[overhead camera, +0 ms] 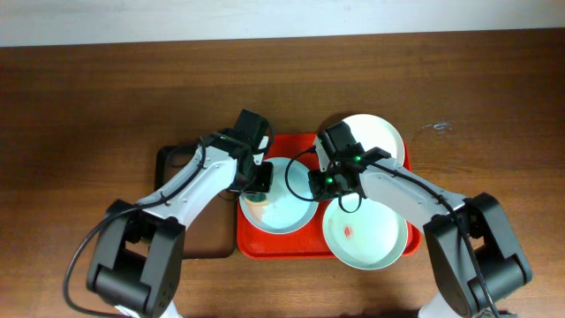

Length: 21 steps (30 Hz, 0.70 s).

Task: Clean dirty plates on tray and stack at the side
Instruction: 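Scrub the light-blue plate with the sponge in the left gripper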

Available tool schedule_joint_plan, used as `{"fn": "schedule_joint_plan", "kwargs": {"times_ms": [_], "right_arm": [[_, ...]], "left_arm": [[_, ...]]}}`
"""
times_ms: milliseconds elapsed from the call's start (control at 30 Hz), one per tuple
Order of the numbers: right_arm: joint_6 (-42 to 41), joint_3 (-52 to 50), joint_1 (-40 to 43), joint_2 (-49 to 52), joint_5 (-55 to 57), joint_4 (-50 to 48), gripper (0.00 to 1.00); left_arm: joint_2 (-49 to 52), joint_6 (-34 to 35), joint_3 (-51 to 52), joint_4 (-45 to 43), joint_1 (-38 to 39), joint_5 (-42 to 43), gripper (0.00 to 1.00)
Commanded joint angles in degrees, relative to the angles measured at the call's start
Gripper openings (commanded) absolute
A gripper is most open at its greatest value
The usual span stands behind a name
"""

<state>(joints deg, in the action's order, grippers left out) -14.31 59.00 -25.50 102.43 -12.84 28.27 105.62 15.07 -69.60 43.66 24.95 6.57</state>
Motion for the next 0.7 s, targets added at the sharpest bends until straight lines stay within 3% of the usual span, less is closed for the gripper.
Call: {"fn": "schedule_joint_plan", "kwargs": {"times_ms": [0, 200, 300, 400, 500, 533, 667], "right_arm": [[0.57, 0.13, -0.37, -0.81, -0.48, -0.04, 0.11], [0.59, 0.13, -0.37, -0.81, -0.48, 0.00, 0.11], [0.59, 0.13, -0.37, -0.81, -0.48, -0.02, 0.11], [0.57, 0.13, -0.37, -0.81, -0.48, -0.02, 0.11], [0.57, 0.13, -0.37, -0.81, -0.48, -0.02, 0.11], [0.57, 0.13, -0.37, -0.81, -0.48, -0.02, 0.11], [0.57, 0.13, -0.37, -0.81, -0.48, -0.07, 0.11]], "left_arm": [[5.35, 1.05, -0.72, -1.03, 0.59, 0.09, 0.00], [8.90, 1.55, -0.74, -1.22, 2.91, 17.51, 0.00], [4.61, -0.37, -1.92, 0.15, 1.31, 18.69, 0.00], [-4.17, -0.57, -2.08, 0.79, 0.28, 8.70, 0.00], [-4.92, -0.50, -1.31, 2.01, 0.28, -0.94, 0.00], [-4.92, 2.29, 0.42, 1.01, 0.39, -4.66, 0.00], [-4.87, 4.87, 9.44, -8.92, 0.46, -4.13, 0.00]]}}
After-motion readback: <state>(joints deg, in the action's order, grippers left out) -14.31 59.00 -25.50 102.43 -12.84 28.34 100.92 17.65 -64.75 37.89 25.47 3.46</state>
